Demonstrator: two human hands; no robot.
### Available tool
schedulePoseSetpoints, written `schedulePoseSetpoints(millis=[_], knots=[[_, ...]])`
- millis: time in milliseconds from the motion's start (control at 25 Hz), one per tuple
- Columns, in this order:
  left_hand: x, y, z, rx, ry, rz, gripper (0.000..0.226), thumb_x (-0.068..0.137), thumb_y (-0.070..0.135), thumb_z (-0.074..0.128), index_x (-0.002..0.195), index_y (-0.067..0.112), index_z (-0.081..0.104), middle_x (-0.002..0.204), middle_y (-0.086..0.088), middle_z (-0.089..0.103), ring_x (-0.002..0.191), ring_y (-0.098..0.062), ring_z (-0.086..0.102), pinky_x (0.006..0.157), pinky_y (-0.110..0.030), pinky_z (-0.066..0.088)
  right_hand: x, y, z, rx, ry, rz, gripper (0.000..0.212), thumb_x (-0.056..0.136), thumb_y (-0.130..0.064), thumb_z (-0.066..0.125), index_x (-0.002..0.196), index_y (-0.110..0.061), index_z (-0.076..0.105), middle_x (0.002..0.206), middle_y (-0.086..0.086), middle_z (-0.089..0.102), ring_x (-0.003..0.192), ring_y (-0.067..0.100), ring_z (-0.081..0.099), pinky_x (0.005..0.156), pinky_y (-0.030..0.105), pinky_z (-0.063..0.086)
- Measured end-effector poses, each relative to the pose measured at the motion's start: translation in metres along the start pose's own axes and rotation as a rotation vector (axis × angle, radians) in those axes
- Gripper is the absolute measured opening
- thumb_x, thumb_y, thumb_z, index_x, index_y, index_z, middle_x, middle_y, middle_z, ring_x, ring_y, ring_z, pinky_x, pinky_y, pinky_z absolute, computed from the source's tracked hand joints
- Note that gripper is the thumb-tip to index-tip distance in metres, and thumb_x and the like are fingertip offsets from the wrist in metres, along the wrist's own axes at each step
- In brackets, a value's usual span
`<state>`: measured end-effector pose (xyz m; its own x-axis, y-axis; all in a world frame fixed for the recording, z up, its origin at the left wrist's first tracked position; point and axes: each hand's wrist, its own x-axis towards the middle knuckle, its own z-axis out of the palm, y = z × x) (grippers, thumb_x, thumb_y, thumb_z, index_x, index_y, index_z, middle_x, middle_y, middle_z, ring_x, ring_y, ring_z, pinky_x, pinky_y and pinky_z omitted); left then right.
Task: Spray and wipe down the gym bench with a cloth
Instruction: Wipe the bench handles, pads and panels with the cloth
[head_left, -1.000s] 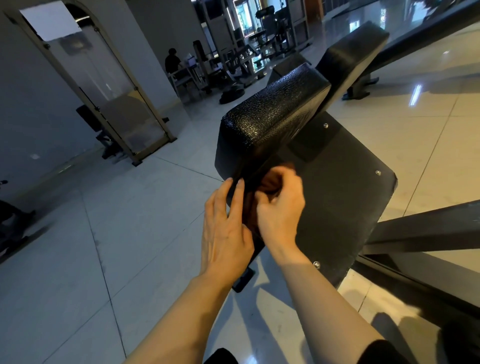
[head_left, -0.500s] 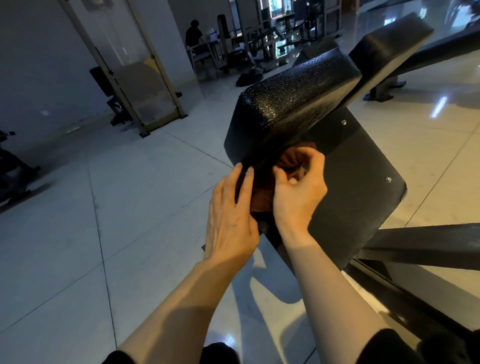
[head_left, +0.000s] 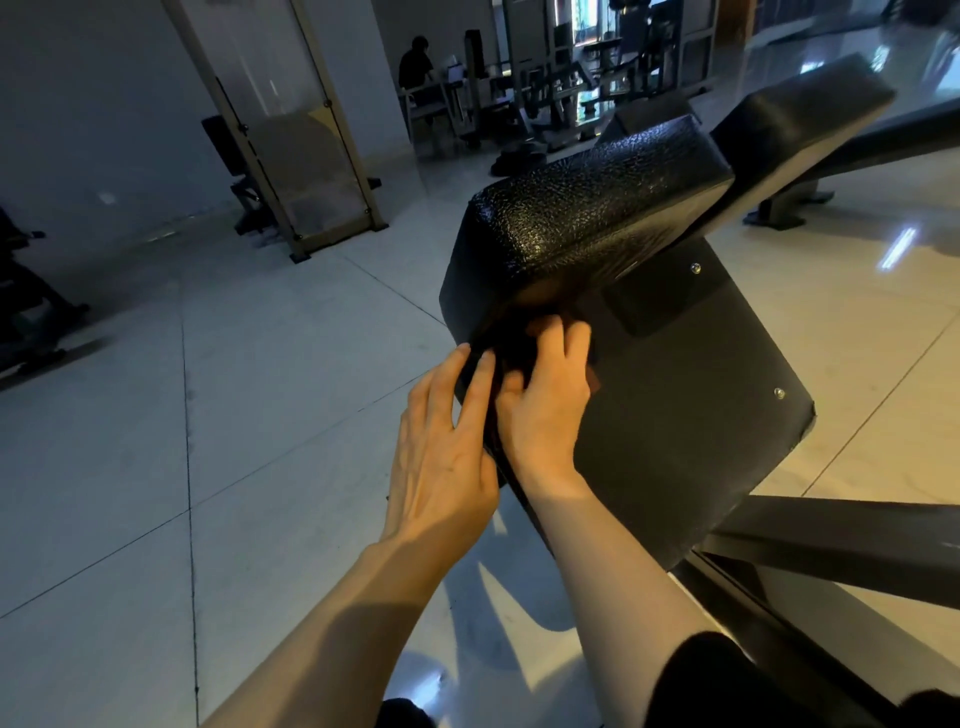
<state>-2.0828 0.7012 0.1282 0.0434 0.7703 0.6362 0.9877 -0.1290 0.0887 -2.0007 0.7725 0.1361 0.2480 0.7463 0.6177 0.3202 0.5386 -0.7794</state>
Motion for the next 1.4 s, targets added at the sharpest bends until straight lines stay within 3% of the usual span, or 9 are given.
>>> schedulePoseSetpoints(millis=[200, 360, 520, 640, 880, 1000, 1160, 1320, 1400], knots=[[0.003, 0.006, 0.006, 0.017, 0.054, -0.028, 0.093, 0.072, -0.004, 0.072, 0.148, 0.016, 0.023, 0.147, -0.009, 0.023, 0.132, -0.027, 0.028, 0.093, -0.036, 0.045, 0.012, 0.006, -0.008, 0.196, 0.337, 0.118, 0.026, 0.077, 0.009, 0.059, 0.1, -0.002, 0.052, 0.1, 0.012, 0.05, 0.085, 0.022, 0.054, 0.071, 0.028, 0.048], [0.005, 0.013, 0.009, -0.002, 0.105, -0.019, 0.08, 0.078, 0.001, 0.063, 0.147, 0.013, 0.026, 0.141, -0.009, 0.028, 0.126, -0.027, 0.034, 0.094, -0.042, 0.047, 0.003, 0.007, -0.003, 0.211, 0.038, 0.2, 0.028, 0.079, 0.006, 0.058, 0.101, -0.012, 0.057, 0.095, 0.005, 0.062, 0.085, 0.019, 0.061, 0.078, 0.04, 0.052], [0.015, 0.025, 0.005, -0.06, 0.102, 0.024, 0.072, 0.08, 0.007, 0.051, 0.147, 0.014, 0.024, 0.136, -0.006, 0.031, 0.122, -0.023, 0.038, 0.098, -0.034, 0.04, 0.011, 0.005, -0.016, 0.176, 0.271, 0.077, 0.024, 0.081, 0.001, 0.062, 0.103, -0.006, 0.057, 0.098, 0.006, 0.055, 0.081, 0.017, 0.055, 0.073, 0.027, 0.048], [0.022, 0.032, 0.005, -0.085, 0.108, 0.07, 0.069, 0.081, 0.01, 0.047, 0.146, 0.014, 0.025, 0.14, -0.006, 0.031, 0.126, -0.024, 0.038, 0.102, -0.039, 0.04, 0.02, 0.008, -0.024, 0.151, 0.127, 0.069, 0.025, 0.082, 0.001, 0.061, 0.104, -0.01, 0.06, 0.096, 0.003, 0.062, 0.083, 0.014, 0.059, 0.076, 0.036, 0.051], [0.028, 0.045, 0.006, -0.093, 0.088, 0.103, 0.092, 0.068, -0.002, 0.069, 0.147, 0.015, 0.024, 0.142, -0.005, 0.03, 0.128, -0.025, 0.034, 0.106, -0.042, 0.038, 0.052, 0.003, -0.044, 0.027, 0.383, -0.066, 0.026, 0.079, 0.006, 0.061, 0.104, 0.003, 0.06, 0.112, 0.021, 0.053, 0.101, 0.016, 0.05, 0.085, 0.0, 0.032], [0.03, 0.047, 0.005, -0.082, 0.092, 0.118, 0.092, 0.068, 0.0, 0.069, 0.147, 0.014, 0.024, 0.142, -0.005, 0.031, 0.127, -0.024, 0.035, 0.105, -0.042, 0.039, 0.05, 0.008, -0.043, 0.026, 0.234, 0.01, 0.03, 0.077, 0.007, 0.059, 0.107, -0.001, 0.059, 0.109, 0.014, 0.053, 0.095, 0.007, 0.048, 0.084, 0.013, 0.042], [0.032, 0.05, 0.004, -0.097, 0.088, 0.108, 0.095, 0.066, 0.0, 0.072, 0.147, 0.014, 0.025, 0.14, -0.004, 0.032, 0.123, -0.022, 0.036, 0.099, -0.045, 0.047, 0.053, 0.003, -0.049, 0.087, 0.47, -0.016, 0.035, 0.083, 0.001, 0.063, 0.115, 0.004, 0.05, 0.111, 0.012, 0.051, 0.101, 0.01, 0.047, 0.088, 0.007, 0.035], [0.035, 0.054, 0.005, -0.098, 0.084, 0.122, 0.095, 0.065, 0.003, 0.072, 0.147, 0.014, 0.025, 0.141, -0.004, 0.031, 0.124, -0.022, 0.035, 0.1, -0.045, 0.047, 0.053, 0.008, -0.044, 0.108, 0.201, 0.133, 0.033, 0.08, 0.003, 0.06, 0.107, -0.012, 0.051, 0.098, 0.002, 0.06, 0.09, 0.013, 0.058, 0.086, 0.023, 0.048], [0.035, 0.055, 0.005, -0.091, 0.067, 0.115, 0.094, 0.065, 0.003, 0.072, 0.147, 0.014, 0.025, 0.142, -0.004, 0.031, 0.125, -0.021, 0.035, 0.101, -0.043, 0.046, 0.052, 0.012, -0.05, 0.089, 0.327, 0.102, 0.032, 0.078, 0.002, 0.063, 0.107, -0.006, 0.053, 0.101, 0.007, 0.058, 0.091, 0.012, 0.054, 0.086, 0.025, 0.046]])
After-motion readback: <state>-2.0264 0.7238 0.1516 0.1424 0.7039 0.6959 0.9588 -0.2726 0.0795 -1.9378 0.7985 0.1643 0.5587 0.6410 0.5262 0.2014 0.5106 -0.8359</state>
